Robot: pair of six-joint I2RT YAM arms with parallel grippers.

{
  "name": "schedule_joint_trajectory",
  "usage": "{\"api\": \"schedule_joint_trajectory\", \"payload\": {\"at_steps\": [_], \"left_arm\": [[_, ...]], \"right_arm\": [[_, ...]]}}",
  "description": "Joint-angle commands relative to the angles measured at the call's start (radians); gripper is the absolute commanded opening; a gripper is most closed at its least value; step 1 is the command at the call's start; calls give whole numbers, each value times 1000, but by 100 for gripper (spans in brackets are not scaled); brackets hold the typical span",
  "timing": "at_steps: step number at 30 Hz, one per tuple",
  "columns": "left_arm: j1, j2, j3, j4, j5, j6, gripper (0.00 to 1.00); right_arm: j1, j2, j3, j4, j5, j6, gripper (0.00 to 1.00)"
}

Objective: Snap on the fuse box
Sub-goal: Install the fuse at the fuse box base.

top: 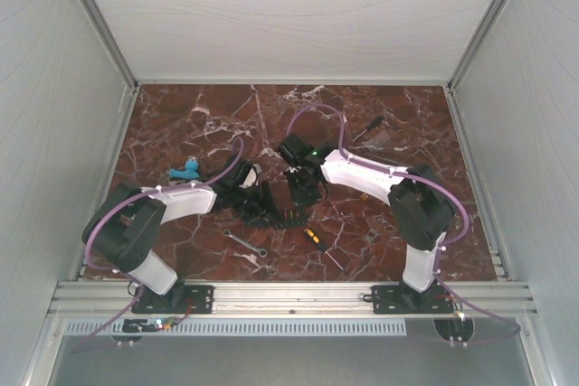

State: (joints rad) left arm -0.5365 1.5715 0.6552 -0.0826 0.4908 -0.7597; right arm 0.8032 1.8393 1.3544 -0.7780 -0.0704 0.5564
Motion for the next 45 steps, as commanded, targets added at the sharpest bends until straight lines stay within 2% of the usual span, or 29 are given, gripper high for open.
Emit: {"api": "schedule_joint_trajectory", "payload": {"at_steps": [1, 4, 10, 20, 23, 27, 35, 39, 45], "left_arm": [[4, -2, 14, 41, 19, 13, 55], [4, 10, 14, 53, 30, 12, 55], [4, 38, 12, 83, 48, 3, 54], [4, 60, -22, 134, 66, -22, 53], [4, 49, -30, 136, 61, -24, 52], [4, 29, -43, 135, 57, -31, 52], [4, -64, -46, 87, 29, -29, 53], [4, -120, -27, 45, -2, -12, 57], [12, -220, 20, -58, -110, 54, 68]], "right_arm": [[7, 28, 25, -34, -5, 36, 5], [7, 42, 19, -37, 0, 35, 0], [14, 97, 6, -56, 6, 29, 0], [62, 275, -20, -94, 133, -1, 0], [63, 286, -31, -104, 170, -1, 0], [54, 233, -33, -100, 189, -14, 0], [52, 5, 57, -81, 218, -85, 0], [11, -93, 54, -93, 237, -74, 11], [-143, -218, -106, -74, 323, -25, 24]]}}
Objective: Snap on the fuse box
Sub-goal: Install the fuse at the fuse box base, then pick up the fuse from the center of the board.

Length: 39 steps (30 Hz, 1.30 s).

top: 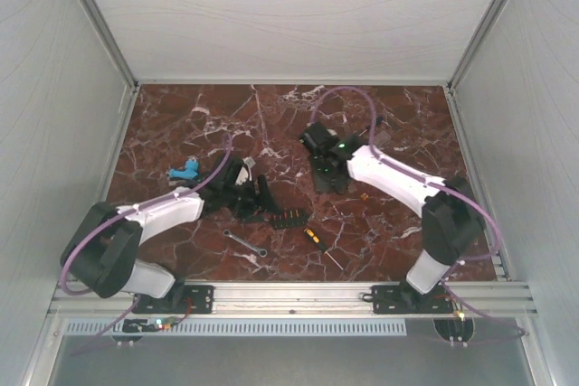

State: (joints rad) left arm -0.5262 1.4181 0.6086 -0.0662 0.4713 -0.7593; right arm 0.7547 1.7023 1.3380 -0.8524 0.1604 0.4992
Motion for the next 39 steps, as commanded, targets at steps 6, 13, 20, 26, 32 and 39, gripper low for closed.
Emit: {"api": "schedule_joint_trajectory", "payload": {"at_steps": [6, 13, 20, 26, 32, 39], "left_arm": [[51, -203, 117, -172, -237, 147, 82], [144, -284, 157, -225, -326, 244, 99], [157, -281, 165, -237, -361, 251, 100], [158, -279, 150, -215, -352, 239, 100], [158, -281, 140, -205, -345, 233, 100], [158, -274, 126, -179, -320, 221, 100]], "right_arm": [[-264, -189, -253, 116, 84, 62, 39], [-324, -168, -345, 233, 119, 92, 44], [-328, -84, -355, 279, 181, 153, 45], [-341, -50, -358, 293, 216, 195, 44], [-345, -6, -351, 271, 194, 231, 40], [-347, 18, -376, 256, 166, 266, 32]]}}
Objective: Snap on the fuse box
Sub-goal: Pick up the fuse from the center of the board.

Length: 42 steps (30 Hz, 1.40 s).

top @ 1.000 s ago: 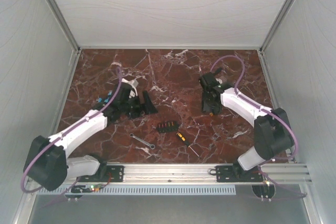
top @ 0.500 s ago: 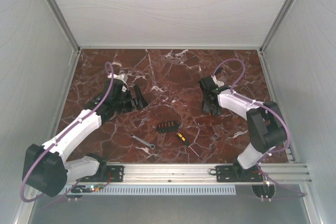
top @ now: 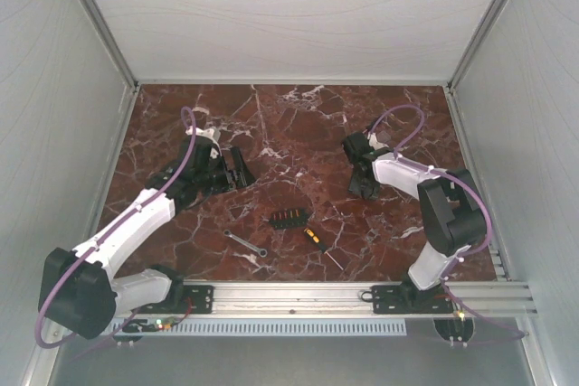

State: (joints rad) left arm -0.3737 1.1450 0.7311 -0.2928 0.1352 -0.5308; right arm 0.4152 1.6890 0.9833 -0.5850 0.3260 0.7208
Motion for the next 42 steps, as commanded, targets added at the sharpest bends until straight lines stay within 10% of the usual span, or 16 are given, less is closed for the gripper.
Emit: {"api": "schedule_joint_trajectory", "payload": {"at_steps": [1, 20, 42], "left_arm": [[5, 1, 4, 47, 17, -8, 99], [5, 44, -4, 118, 199, -45, 96], [27, 10, 89, -31, 72, 97, 99]], "right_arm": [[-8, 34, -22, -16, -4, 46, 31], [30, -8, -17, -4, -174, -208, 11], [-161, 69, 100, 164, -436, -467, 47]]}}
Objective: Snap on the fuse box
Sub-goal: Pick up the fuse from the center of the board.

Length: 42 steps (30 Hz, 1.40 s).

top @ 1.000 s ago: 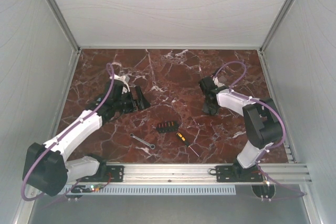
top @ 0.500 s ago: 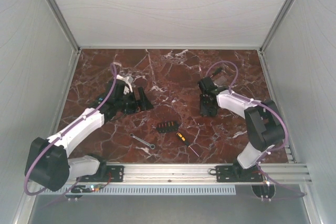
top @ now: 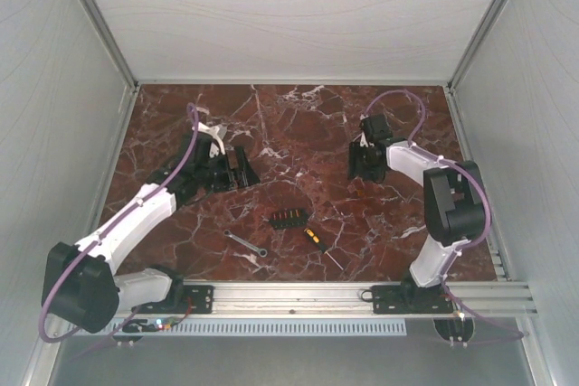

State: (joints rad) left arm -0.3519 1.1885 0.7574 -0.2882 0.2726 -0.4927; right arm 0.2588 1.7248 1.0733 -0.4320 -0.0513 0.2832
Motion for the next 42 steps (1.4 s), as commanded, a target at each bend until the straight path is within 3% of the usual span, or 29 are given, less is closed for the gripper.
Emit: {"api": "schedule_joint_trajectory", "payload": {"at_steps": [1, 24, 34, 42], "left_arm": [[5, -37, 64, -39, -72, 61, 99], [5, -72, 45, -21, -47, 49, 100], [5, -76, 39, -15, -42, 43, 99], [4, -75, 34, -10, -40, 39, 100]], "right_arm": [[-7, 42, 9, 3, -61, -28, 47], [31, -64, -158, -153, -88, 62, 49], [101, -65, -34, -222, 155, 3, 49], [110, 26, 60, -245, 164, -50, 47]]}}
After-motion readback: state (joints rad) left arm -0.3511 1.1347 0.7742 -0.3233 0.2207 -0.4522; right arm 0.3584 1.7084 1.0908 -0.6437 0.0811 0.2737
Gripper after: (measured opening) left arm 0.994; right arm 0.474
